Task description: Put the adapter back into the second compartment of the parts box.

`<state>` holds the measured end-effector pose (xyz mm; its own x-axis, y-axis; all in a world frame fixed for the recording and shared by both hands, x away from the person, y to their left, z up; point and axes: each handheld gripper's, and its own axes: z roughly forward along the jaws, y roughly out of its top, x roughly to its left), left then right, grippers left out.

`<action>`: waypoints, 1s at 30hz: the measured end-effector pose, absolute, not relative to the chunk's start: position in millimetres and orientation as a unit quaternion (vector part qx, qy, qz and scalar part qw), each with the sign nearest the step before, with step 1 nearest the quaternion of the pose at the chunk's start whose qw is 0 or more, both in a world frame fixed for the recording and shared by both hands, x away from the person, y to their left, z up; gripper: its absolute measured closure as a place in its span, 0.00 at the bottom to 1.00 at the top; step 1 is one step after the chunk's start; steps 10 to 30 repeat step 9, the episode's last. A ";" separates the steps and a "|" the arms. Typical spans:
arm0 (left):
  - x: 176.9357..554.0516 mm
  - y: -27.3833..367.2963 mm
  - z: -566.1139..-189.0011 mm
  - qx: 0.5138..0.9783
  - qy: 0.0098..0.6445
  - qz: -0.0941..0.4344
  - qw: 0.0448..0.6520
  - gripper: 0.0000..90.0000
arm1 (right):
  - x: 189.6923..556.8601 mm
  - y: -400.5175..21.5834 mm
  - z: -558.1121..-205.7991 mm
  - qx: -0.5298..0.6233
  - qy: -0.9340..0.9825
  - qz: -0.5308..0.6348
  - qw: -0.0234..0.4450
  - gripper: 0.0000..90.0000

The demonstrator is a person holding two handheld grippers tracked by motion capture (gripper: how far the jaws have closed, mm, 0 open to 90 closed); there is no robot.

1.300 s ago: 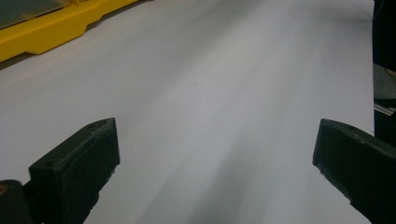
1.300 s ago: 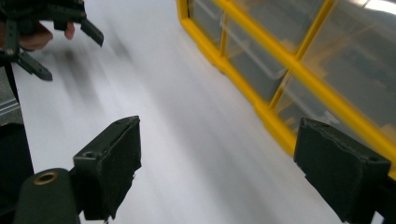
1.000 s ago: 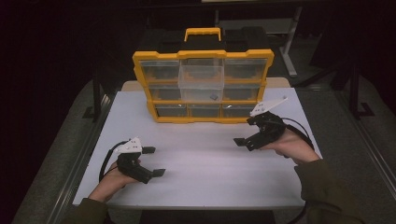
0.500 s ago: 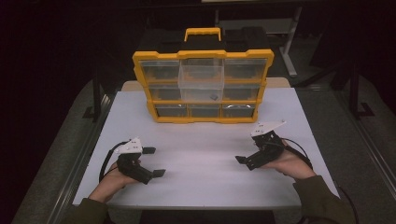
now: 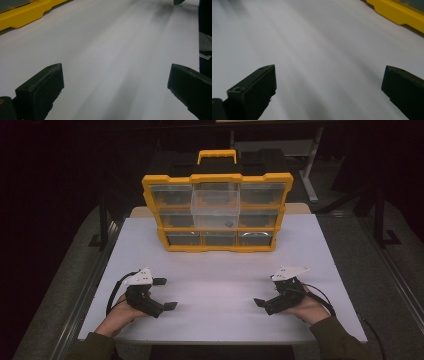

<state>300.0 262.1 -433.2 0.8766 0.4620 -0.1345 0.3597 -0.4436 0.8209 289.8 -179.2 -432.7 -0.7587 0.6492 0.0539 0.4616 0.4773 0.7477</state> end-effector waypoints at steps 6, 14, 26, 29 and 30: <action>298.8 261.6 -434.0 0.848 0.242 0.054 0.468 0.00 | 289.0 -181.5 -440.2 0.329 0.854 0.386 0.117 0.00; 298.6 262.2 -434.3 0.849 0.242 0.056 0.466 0.00 | 289.3 -181.5 -440.4 0.329 0.852 0.389 0.117 0.00; 298.6 262.2 -434.3 0.849 0.242 0.056 0.466 0.00 | 289.3 -181.5 -440.4 0.329 0.852 0.389 0.117 0.00; 298.6 262.2 -434.3 0.849 0.242 0.056 0.466 0.00 | 289.3 -181.5 -440.4 0.329 0.852 0.389 0.117 0.00; 298.6 262.2 -434.3 0.849 0.242 0.056 0.466 0.00 | 289.3 -181.5 -440.4 0.329 0.852 0.389 0.117 0.00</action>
